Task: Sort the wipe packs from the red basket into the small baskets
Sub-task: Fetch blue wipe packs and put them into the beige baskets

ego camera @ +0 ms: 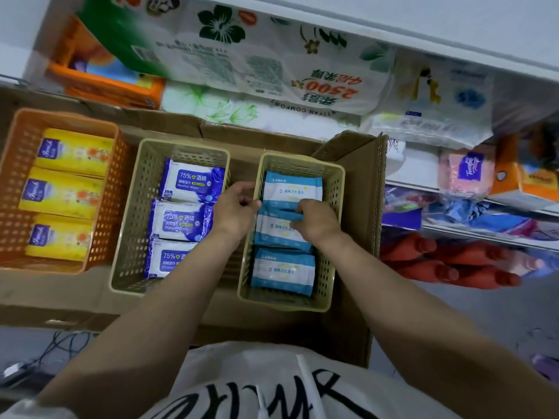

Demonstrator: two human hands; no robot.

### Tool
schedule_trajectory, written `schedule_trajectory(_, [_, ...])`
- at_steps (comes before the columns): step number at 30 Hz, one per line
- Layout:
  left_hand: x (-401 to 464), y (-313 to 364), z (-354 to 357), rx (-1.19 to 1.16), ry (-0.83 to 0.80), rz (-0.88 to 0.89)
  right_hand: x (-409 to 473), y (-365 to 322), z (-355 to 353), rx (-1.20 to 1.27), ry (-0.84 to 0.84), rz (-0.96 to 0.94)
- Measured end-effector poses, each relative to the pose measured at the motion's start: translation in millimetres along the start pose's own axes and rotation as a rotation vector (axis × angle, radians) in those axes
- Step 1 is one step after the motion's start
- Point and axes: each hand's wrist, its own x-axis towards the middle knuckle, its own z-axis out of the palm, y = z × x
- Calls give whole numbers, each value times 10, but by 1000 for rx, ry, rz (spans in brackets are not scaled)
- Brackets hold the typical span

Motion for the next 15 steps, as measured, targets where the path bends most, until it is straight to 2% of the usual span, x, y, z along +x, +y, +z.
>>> schedule_trajectory(3, [2, -7, 2, -6, -6, 6, -71, 10, 112, -179, 160, -100])
schedule_trajectory(5, [1, -13, 5, -14, -8, 5, -103, 36, 158, -187, 221, -147])
schedule_trajectory(10, [-27, -8, 16, -25, -6, 0, -128, 70, 207, -225, 258, -205])
schedule_trajectory(15, [-110, 12, 9, -21, 32, 7, -120, 30, 194, -313, 234, -185])
